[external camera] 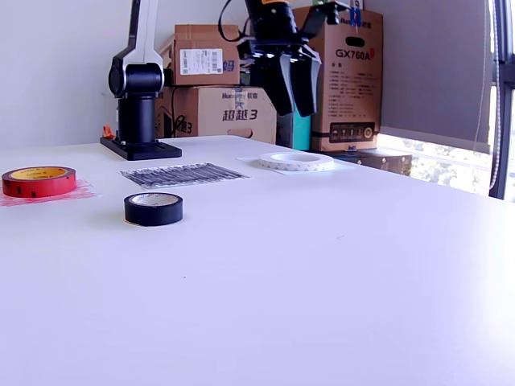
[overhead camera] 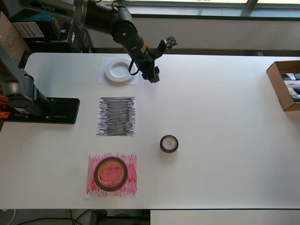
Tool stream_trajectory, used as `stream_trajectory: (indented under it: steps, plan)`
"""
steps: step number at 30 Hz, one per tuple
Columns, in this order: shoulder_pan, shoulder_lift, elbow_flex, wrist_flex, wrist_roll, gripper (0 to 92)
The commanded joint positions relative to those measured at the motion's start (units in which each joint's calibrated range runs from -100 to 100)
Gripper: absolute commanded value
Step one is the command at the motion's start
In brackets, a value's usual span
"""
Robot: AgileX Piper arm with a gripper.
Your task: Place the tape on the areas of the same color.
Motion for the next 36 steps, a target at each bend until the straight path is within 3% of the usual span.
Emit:
stream_trajectory:
  steps: [1,7,16,25,36]
  plan:
    - [-17.82,0.48,-1.74,0.07,-0.29,54.7]
    - [-26.03,3.09,-3.29,0.07,-0.29,54.9]
    - [-33.92,16.66,-19.01,1.77,-2.09,54.7]
    - [-33.13,20.4,-25.09,14.75,-1.27,54.7]
    - [-27.85,20.21,-25.37,19.08,4.95,54.7]
